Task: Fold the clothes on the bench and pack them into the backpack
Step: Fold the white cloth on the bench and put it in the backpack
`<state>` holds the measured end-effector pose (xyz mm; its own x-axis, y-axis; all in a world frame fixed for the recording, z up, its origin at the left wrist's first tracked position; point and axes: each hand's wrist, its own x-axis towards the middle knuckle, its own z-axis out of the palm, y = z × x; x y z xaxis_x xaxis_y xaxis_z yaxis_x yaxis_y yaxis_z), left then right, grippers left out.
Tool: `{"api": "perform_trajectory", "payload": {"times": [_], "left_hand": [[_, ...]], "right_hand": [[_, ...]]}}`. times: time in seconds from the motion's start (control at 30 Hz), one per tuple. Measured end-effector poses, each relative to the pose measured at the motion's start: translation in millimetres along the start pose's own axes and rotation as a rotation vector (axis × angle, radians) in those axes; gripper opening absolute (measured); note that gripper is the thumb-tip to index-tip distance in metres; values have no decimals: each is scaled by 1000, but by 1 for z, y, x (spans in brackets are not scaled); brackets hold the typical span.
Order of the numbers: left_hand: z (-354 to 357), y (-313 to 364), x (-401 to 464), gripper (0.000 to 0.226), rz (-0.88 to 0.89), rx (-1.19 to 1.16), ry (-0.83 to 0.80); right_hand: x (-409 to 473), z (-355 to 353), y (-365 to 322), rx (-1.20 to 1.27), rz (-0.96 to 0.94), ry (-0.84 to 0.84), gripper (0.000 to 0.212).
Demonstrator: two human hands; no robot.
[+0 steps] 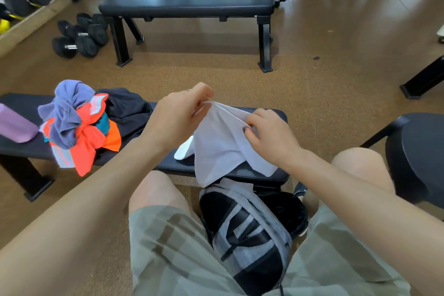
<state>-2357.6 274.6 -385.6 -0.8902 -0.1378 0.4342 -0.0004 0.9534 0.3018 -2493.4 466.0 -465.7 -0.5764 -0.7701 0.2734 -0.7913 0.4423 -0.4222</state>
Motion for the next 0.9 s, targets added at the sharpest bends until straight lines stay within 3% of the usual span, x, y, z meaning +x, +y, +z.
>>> {"api": "perform_trajectory", "payload": {"times": [0.2, 0.33, 0.73, 0.83, 0.9], "left_hand": [[-11, -11, 6, 15, -40, 149, 20], [-13, -19, 6, 14, -65, 191, 19], [-13, -48, -6, 7, -311, 202, -2], [-24, -51, 3, 8, -306, 126, 71], [-35, -52, 13, 7, -263, 119, 191]], "right_hand": [[-1, -7, 16, -65, 173, -184, 40], [-3, -10, 26, -133, 214, -244, 37], [26, -48, 30, -105, 173, -12, 25], [44, -65, 25, -122, 155, 56, 25], [57, -82, 18, -114, 130, 197, 25]]}}
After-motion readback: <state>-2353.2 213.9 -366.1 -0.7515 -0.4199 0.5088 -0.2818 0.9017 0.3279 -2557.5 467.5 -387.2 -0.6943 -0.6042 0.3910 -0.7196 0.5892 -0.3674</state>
